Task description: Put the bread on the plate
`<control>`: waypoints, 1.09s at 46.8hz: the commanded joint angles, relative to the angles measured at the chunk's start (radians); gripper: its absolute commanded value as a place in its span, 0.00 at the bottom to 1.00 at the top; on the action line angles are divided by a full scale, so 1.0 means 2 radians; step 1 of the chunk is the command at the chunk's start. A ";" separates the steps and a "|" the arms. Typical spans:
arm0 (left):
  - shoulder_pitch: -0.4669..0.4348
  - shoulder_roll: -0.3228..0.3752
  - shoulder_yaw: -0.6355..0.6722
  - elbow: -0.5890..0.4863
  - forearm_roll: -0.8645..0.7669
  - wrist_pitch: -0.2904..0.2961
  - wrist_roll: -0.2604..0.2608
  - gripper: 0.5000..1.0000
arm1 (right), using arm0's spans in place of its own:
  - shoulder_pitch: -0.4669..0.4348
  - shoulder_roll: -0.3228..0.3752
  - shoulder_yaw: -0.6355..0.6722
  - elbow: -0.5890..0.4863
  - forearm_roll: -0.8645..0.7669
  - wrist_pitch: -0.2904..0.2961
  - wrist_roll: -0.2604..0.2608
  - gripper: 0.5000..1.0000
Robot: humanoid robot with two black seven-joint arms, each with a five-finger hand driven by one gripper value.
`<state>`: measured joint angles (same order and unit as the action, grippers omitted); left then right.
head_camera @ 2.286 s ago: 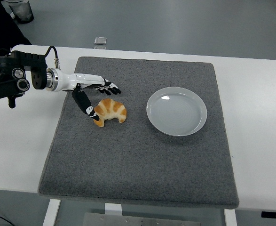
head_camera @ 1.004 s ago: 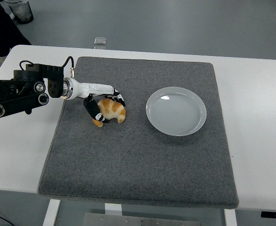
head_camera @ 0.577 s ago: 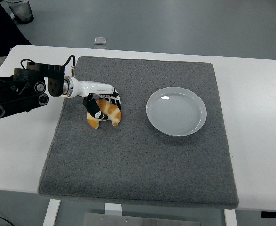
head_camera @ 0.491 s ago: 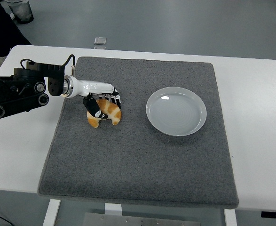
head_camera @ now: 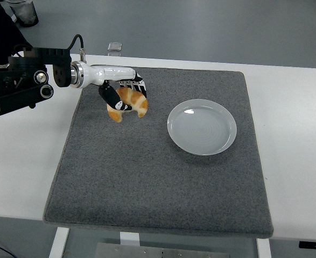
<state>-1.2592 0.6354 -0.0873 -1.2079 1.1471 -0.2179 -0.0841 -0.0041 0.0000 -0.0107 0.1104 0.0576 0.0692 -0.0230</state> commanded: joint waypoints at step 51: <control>0.006 -0.146 -0.113 0.056 0.092 -0.066 -0.095 0.00 | 0.001 0.000 0.000 0.000 0.000 0.000 0.000 0.90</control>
<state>-1.2698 0.3716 -0.3173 -1.1037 1.2993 -0.3661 -0.2746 -0.0045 0.0000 -0.0108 0.1104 0.0575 0.0695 -0.0230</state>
